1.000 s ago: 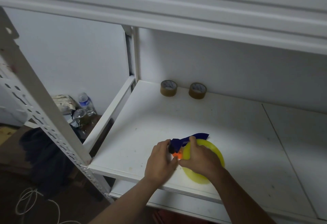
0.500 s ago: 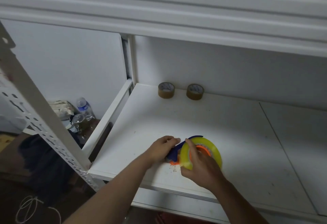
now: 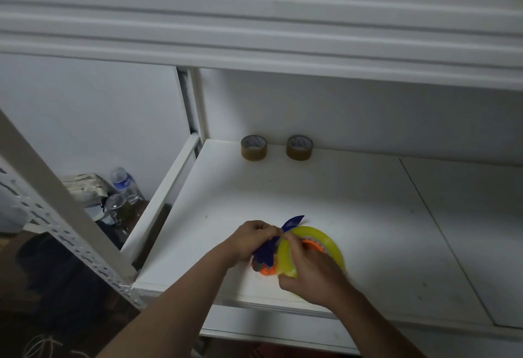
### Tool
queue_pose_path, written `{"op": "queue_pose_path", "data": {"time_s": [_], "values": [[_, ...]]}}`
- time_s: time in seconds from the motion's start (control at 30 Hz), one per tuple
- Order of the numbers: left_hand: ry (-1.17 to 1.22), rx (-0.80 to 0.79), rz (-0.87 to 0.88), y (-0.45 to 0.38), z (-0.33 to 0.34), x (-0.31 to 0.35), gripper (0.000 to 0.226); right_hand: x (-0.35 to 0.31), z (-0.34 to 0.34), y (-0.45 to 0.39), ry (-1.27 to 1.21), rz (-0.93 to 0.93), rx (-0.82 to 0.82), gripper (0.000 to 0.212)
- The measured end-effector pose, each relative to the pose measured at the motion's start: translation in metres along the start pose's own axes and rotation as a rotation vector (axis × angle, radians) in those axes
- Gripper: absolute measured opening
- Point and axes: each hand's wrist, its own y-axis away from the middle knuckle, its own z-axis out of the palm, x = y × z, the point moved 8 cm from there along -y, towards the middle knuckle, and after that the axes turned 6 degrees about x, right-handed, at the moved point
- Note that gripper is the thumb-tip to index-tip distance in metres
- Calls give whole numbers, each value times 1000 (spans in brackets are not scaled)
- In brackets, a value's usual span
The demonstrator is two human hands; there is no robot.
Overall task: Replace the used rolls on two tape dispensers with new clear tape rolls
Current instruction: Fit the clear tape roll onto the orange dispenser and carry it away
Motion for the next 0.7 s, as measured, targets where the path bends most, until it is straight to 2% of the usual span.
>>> {"op": "queue_pose_path", "data": {"time_s": [0.3, 0.5, 0.7], "values": [[16, 76, 36, -5, -10, -5, 42, -9, 11, -2, 55, -32, -44, 72], [-20, 117, 16, -10, -15, -8, 52, -5, 16, -5, 53, -14, -15, 76], [-41, 102, 15, -7, -13, -6, 46, -5, 20, -1, 20, -100, -36, 59]]}}
